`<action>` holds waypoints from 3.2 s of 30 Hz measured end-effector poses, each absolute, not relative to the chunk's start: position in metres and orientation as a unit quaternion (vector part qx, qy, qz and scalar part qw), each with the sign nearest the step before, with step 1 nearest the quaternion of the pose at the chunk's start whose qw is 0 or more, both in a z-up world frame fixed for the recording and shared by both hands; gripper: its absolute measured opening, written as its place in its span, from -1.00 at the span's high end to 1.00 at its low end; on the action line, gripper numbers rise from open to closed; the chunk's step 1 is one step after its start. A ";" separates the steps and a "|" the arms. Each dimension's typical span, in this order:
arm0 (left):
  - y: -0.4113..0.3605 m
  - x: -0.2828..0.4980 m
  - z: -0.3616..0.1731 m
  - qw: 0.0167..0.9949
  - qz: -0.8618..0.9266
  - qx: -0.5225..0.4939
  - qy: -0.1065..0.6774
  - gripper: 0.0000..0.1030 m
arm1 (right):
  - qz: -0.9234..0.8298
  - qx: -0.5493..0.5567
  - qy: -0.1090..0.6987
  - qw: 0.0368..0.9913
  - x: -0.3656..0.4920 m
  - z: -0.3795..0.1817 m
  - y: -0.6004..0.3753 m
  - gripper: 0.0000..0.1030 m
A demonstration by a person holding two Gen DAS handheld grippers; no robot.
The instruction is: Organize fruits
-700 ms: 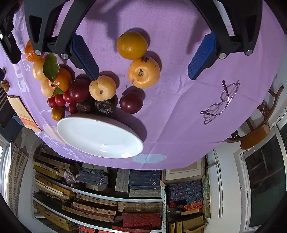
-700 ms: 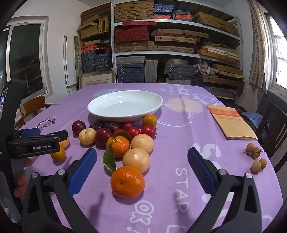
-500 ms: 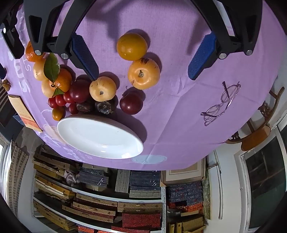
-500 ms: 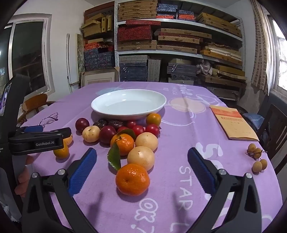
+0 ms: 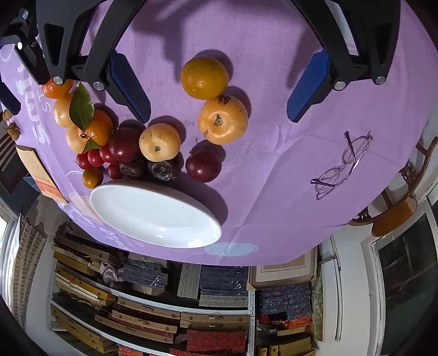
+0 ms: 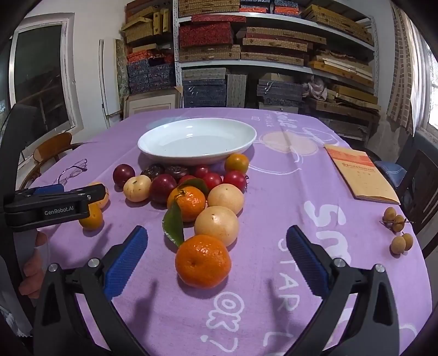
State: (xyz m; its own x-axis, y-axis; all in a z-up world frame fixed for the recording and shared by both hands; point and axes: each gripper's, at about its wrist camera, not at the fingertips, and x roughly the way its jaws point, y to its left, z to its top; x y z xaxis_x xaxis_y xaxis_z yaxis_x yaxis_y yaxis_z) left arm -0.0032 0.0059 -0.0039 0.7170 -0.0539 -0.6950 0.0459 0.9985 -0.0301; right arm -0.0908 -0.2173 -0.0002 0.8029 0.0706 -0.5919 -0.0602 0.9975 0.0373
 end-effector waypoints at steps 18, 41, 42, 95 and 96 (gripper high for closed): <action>0.003 -0.003 -0.012 0.920 -0.032 -0.001 0.391 -0.93 | 0.033 -0.003 0.339 0.940 -0.081 -0.008 -0.216 -0.92; 0.005 -0.005 -0.010 0.922 -0.027 -0.005 0.386 -0.93 | 0.027 -0.015 0.325 0.945 -0.071 0.006 -0.212 -0.92; 0.005 -0.005 -0.009 0.922 -0.027 -0.005 0.386 -0.93 | 0.026 -0.014 0.324 0.945 -0.070 0.007 -0.213 -0.92; 0.000 -0.002 -0.014 0.920 -0.023 0.001 0.391 -0.93 | 0.030 0.001 0.327 0.945 -0.067 0.006 -0.221 -0.92; 0.000 -0.001 -0.014 0.919 -0.023 -0.001 0.393 -0.93 | 0.032 0.001 0.328 0.944 -0.068 0.006 -0.220 -0.92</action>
State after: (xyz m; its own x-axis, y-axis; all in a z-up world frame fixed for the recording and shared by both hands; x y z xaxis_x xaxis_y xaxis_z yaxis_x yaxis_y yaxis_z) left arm -0.0013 0.0003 -0.0144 0.6904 -0.0420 -0.7222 0.0408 0.9990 -0.0191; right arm -0.0675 -0.2195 0.0056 0.7824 0.0616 -0.6197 -0.0608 0.9979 0.0224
